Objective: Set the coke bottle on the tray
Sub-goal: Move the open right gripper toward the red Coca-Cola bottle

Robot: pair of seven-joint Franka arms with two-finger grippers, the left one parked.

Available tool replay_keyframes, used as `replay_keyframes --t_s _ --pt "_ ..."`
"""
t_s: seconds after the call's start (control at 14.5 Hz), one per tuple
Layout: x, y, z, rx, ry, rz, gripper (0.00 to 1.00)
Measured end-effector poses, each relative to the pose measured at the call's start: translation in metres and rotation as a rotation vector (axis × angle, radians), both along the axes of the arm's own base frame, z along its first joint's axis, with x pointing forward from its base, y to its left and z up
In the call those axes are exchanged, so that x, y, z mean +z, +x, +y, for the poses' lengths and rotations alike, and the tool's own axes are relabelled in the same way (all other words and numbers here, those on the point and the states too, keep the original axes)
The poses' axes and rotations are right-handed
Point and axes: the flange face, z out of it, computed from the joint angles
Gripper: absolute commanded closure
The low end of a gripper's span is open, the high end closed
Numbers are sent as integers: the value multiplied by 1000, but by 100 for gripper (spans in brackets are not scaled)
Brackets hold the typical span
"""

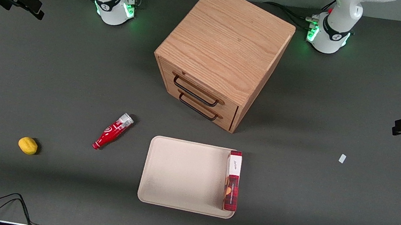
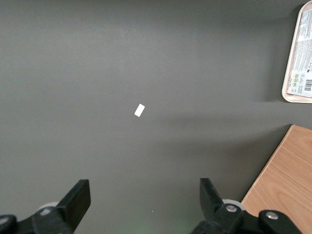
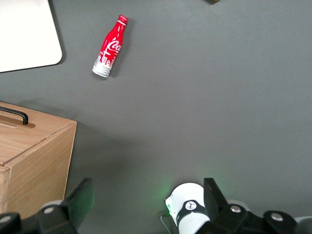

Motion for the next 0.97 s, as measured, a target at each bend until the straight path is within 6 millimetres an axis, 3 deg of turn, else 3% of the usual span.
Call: replay_keyframes --t_s 0.41,0.62,0.83,0.97 --pt "-9 4 -4 -12 -5 36 0" --pt "-10 6 7 6 -10 31 0" --pt "-17 29 32 -1 -12 24 0" --pt "-44 62 48 -113 11 37 0"
